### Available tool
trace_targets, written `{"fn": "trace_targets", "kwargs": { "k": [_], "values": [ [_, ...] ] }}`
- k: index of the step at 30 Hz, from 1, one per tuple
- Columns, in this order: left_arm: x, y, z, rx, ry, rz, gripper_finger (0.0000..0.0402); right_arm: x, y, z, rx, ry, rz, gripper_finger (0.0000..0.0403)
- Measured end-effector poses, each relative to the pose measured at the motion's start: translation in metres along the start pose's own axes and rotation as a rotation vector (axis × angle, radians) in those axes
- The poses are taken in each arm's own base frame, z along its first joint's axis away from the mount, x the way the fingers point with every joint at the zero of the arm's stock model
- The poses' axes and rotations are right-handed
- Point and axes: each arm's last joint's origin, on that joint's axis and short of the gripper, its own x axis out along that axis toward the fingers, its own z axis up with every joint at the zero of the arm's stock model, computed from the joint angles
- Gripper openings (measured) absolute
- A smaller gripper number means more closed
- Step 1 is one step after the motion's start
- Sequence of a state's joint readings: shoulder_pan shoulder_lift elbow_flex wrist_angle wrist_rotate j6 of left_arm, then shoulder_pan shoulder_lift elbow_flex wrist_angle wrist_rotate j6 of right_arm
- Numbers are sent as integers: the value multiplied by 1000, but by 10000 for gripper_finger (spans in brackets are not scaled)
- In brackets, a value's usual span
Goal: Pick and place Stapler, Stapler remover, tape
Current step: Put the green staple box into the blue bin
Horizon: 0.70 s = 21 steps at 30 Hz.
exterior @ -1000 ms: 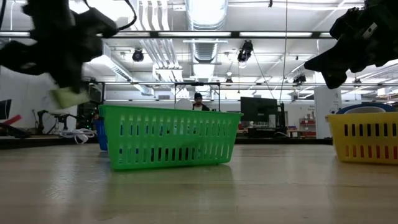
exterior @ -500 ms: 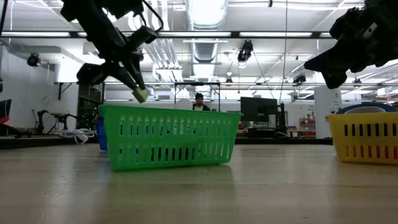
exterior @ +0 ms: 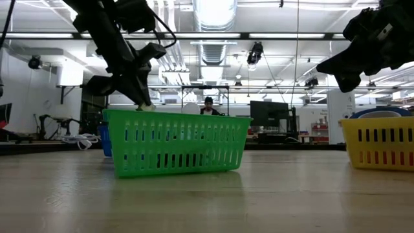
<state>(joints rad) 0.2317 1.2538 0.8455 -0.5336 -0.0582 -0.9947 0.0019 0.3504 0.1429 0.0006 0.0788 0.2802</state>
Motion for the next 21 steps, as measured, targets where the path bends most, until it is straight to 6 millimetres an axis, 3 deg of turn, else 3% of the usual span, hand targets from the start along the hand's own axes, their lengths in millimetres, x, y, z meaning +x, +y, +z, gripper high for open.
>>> {"fn": "trace_targets", "kwargs": {
  "k": [13,21],
  "values": [
    [0,0,2,-10,-10,-4,90,0,0,0,0,0,0,9],
    [-3,-2,0,-37,52,-58,156,0,0,0,0,0,0,9]
  ]
}}
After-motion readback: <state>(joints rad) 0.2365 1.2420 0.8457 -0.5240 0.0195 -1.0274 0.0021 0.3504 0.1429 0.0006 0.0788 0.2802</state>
